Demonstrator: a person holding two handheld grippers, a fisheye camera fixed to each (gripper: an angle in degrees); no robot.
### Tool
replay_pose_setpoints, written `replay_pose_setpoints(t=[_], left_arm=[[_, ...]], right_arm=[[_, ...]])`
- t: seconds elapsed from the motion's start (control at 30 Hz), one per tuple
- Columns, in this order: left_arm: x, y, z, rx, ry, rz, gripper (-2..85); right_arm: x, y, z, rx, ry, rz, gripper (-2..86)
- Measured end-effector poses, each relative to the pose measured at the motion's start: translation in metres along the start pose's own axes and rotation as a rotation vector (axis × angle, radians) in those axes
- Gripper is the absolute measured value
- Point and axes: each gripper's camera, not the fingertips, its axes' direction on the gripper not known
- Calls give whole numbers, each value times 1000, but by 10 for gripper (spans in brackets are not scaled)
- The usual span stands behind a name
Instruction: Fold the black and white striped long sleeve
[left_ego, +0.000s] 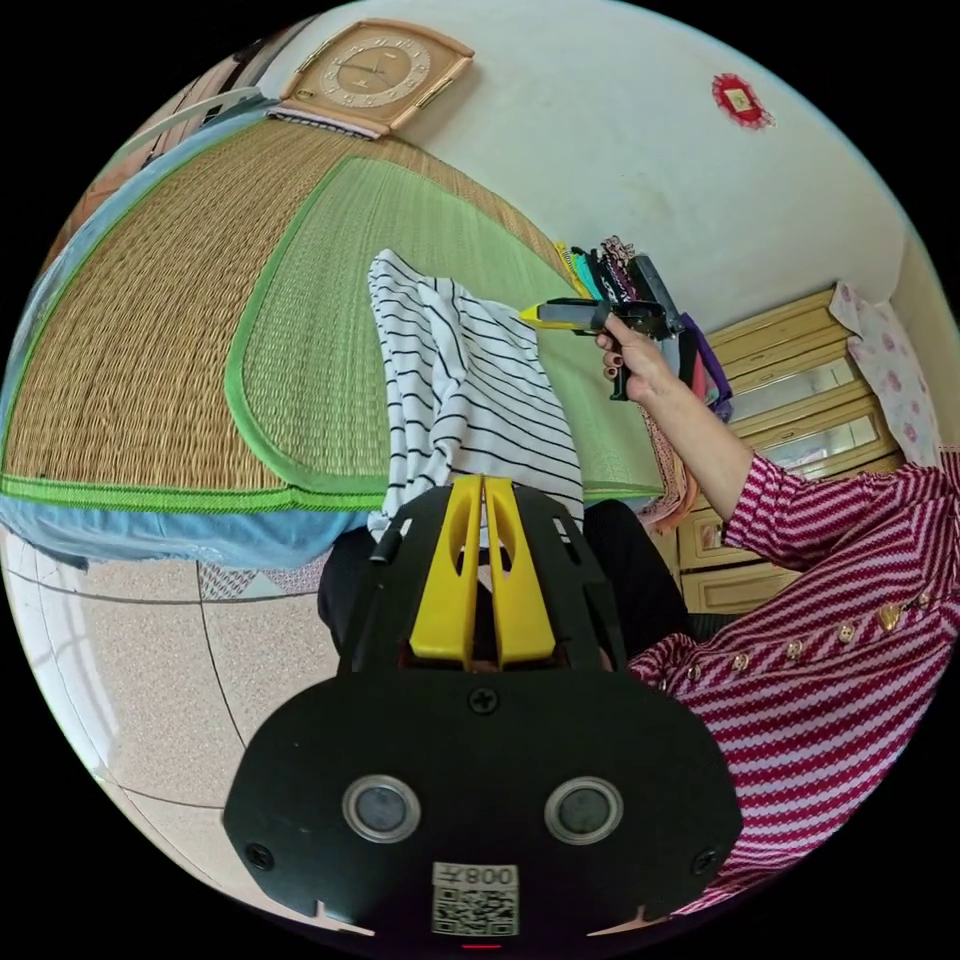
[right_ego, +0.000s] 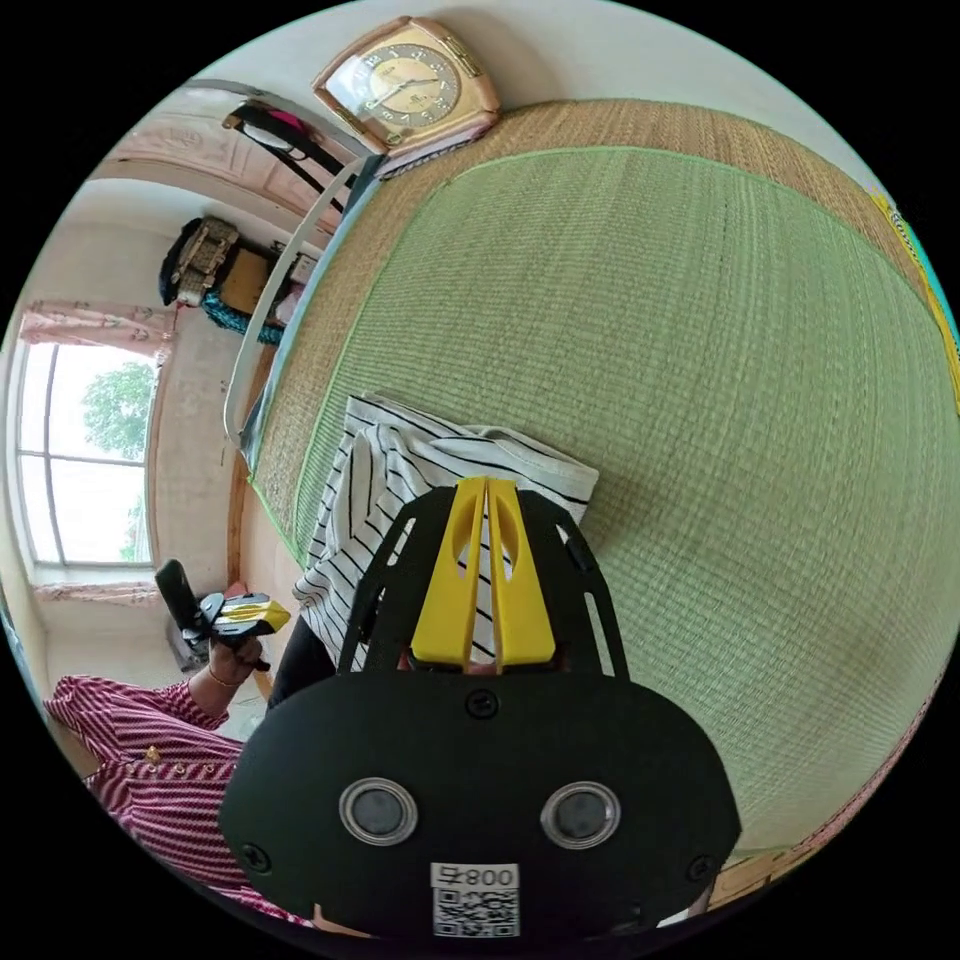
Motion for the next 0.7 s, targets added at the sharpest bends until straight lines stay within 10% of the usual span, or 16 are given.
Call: replay_pose_setpoints(t=[0.7], left_arm=[[-4, -3, 29, -91, -70, -39, 1]], right_arm=[[3, -5, -42, 74, -101, 25, 1]])
